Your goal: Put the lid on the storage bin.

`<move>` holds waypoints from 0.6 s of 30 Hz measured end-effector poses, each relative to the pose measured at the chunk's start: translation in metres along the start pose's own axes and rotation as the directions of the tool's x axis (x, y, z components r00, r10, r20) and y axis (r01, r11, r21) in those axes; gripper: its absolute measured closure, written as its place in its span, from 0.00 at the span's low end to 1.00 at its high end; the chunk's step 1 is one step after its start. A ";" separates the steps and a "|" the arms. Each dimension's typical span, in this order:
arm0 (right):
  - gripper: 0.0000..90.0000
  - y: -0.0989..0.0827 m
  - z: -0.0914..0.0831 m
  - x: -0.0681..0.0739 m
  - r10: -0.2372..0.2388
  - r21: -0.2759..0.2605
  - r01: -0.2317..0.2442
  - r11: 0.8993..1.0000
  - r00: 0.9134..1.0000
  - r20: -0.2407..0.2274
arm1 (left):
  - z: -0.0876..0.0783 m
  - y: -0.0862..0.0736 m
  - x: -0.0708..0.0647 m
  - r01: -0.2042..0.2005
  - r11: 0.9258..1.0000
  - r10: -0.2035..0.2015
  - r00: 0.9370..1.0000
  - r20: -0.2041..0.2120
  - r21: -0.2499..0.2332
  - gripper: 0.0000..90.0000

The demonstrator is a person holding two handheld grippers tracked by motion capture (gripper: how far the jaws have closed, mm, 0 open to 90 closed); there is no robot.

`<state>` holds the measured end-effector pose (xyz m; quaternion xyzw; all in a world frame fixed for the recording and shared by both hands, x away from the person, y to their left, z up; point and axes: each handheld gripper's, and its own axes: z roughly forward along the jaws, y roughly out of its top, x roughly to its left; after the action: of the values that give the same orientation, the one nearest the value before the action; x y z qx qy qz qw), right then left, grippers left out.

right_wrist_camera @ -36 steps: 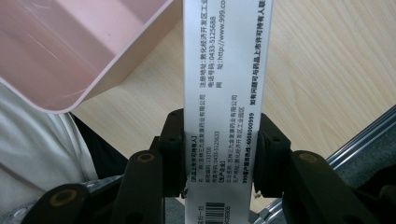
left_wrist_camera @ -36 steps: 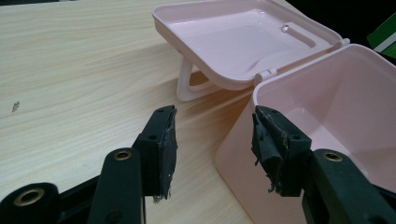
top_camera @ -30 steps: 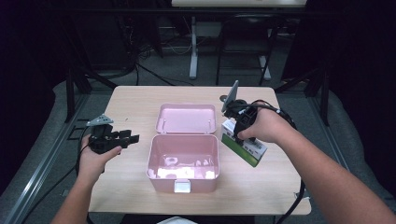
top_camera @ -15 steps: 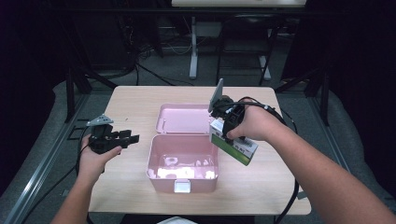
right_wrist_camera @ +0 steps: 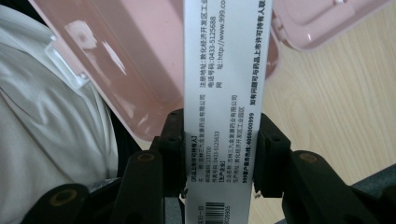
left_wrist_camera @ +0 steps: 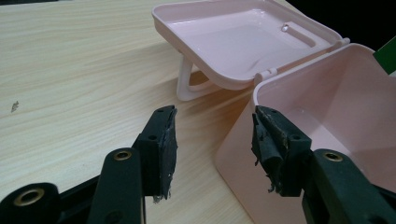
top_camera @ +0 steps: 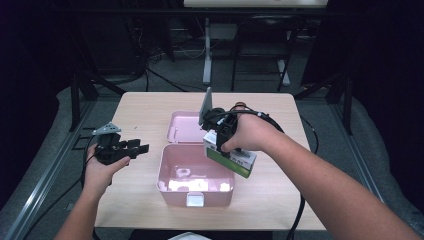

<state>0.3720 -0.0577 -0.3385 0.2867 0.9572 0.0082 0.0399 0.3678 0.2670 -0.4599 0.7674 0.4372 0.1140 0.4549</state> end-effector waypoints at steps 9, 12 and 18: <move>0.68 0.023 0.003 0.023 -0.075 0.002 0.075 0.997 0.997 -0.009 | 0.000 0.000 0.000 -0.002 1.000 0.002 1.000 0.001 0.004 0.55; 0.68 0.030 0.005 0.030 -0.102 0.002 0.102 0.995 0.995 -0.005 | 0.000 0.000 0.000 -0.004 1.000 0.004 1.000 0.002 0.003 0.55; 0.68 0.039 0.009 0.042 -0.148 0.001 0.148 0.989 0.989 -0.004 | -0.001 0.000 0.001 -0.001 1.000 0.001 1.000 0.003 0.003 0.55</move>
<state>0.3591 -0.0027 -0.3495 0.2149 0.9759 0.0049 0.0384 0.3680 0.2682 -0.4594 0.7684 0.4365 0.1126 0.4544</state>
